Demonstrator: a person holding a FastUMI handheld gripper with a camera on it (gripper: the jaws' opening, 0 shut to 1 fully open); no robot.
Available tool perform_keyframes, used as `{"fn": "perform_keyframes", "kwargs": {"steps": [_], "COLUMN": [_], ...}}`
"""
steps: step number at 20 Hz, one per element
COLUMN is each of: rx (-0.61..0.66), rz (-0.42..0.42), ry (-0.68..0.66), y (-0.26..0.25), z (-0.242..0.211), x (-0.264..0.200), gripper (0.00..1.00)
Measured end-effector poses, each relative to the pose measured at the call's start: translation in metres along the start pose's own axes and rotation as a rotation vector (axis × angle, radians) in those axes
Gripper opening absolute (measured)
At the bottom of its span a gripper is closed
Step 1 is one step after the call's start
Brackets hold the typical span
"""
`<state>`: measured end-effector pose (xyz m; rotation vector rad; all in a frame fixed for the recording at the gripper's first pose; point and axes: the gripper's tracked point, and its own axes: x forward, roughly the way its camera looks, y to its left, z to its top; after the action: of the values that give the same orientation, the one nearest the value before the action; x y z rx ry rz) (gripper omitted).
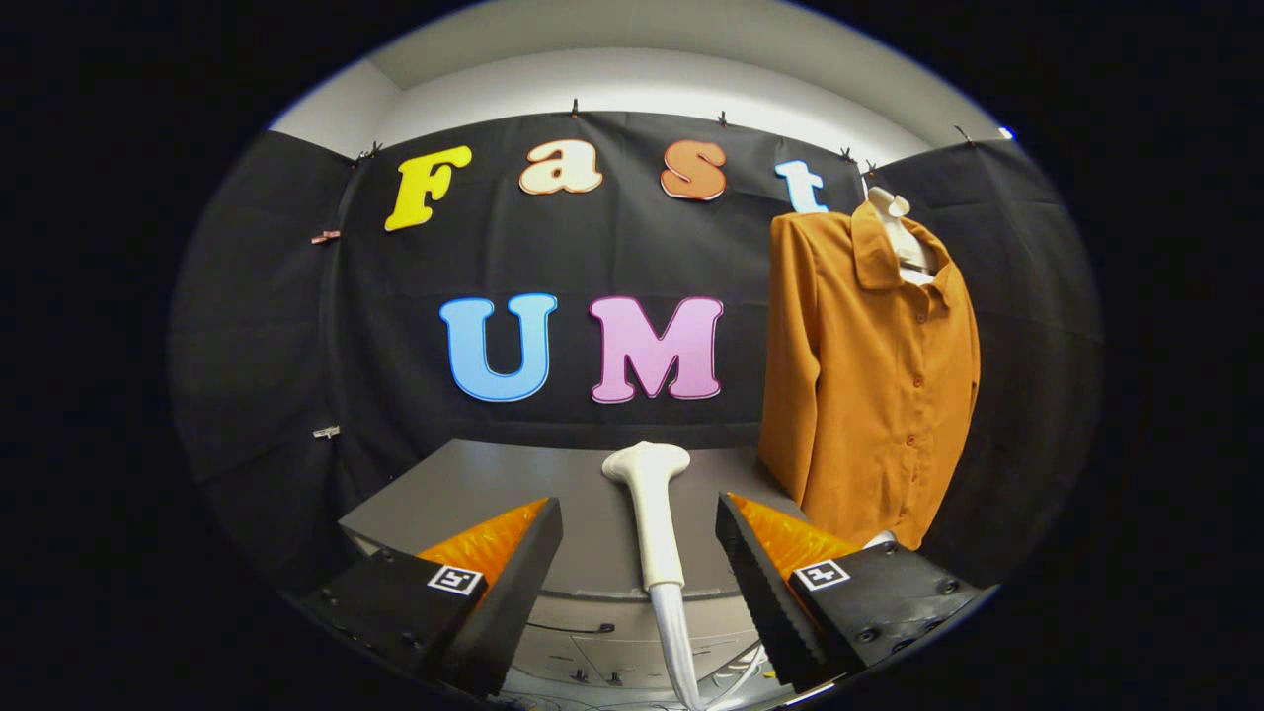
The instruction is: Iron the clothes twice with a garment steamer, once on the left side and once on the right side.
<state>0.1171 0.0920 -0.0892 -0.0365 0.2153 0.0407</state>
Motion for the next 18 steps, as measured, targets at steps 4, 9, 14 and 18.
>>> {"fn": "perform_keyframes", "kwargs": {"steps": [4, 9, 14, 18], "rx": [-0.021, -0.027, -0.016, -0.016], "rz": [0.018, 0.029, 0.036, 0.038], "ry": [0.096, 0.204, 0.307, 0.392], "y": [-0.006, -0.008, -0.013, -0.013], "z": [-0.024, -0.055, -0.079, -0.098], "x": [0.05, 0.093, 0.123, 0.135], "gripper": [0.98, 0.99, 0.99, 0.94]}}
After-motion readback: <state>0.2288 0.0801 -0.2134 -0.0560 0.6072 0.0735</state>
